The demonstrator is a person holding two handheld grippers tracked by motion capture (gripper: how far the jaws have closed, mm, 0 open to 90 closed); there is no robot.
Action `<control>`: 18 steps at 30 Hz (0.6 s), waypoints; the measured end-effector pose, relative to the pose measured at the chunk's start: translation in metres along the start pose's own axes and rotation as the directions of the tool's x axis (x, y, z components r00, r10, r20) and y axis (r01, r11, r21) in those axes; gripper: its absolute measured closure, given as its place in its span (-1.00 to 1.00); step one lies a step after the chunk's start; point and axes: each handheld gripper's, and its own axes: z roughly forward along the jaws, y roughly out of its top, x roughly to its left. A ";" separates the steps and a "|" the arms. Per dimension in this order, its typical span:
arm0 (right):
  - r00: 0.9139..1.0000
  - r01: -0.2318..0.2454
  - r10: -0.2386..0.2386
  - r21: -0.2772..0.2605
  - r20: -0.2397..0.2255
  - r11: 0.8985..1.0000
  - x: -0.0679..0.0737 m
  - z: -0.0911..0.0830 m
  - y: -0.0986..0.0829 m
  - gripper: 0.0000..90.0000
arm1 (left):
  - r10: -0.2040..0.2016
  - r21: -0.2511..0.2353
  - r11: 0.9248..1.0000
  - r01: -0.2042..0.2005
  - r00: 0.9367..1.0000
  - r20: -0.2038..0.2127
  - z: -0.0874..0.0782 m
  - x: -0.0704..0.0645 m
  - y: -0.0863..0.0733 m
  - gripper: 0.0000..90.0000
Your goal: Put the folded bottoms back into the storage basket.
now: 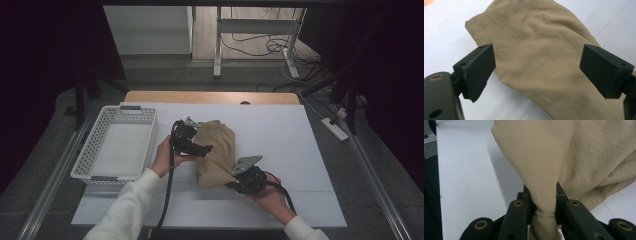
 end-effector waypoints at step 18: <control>1.000 -0.001 0.001 0.002 -0.002 1.000 -0.001 0.000 -0.001 0.75 | -0.031 -0.017 0.999 0.030 0.999 -0.018 0.011 0.018 0.021 -0.67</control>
